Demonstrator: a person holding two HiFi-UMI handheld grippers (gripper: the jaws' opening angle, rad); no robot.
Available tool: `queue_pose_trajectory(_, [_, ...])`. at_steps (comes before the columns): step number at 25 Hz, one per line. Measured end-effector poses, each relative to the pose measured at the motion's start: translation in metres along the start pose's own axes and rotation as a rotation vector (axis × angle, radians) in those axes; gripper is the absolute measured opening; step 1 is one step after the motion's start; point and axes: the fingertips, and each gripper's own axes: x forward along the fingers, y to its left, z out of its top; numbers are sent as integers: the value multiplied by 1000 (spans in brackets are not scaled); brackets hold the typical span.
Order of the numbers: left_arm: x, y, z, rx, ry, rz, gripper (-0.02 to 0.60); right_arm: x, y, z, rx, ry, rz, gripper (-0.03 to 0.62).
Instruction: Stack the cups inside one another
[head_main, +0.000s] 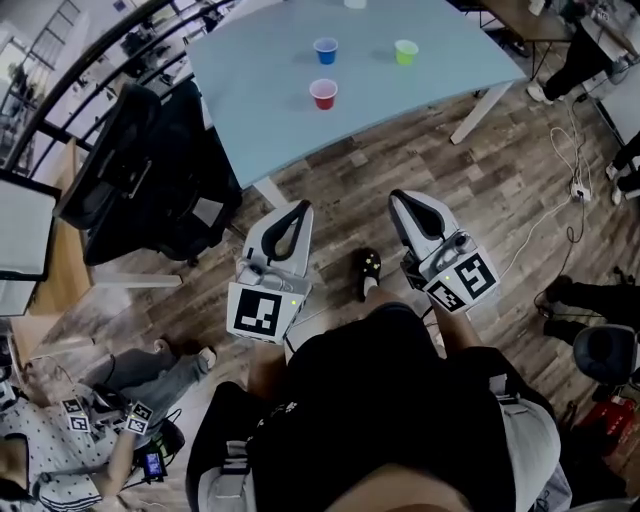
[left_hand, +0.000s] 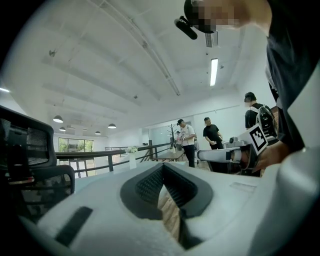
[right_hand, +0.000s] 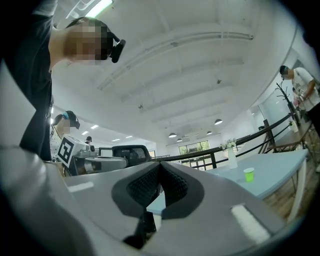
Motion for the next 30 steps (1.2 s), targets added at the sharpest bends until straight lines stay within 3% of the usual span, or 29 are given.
queue_pose_trajectory(16, [112, 44, 20, 3, 47, 76, -15, 66, -111, 18, 35, 33, 88, 2])
queue_pose_trajectory(30, [185, 50, 6, -5, 108, 149, -15, 83, -194, 10, 73, 50, 134, 5])
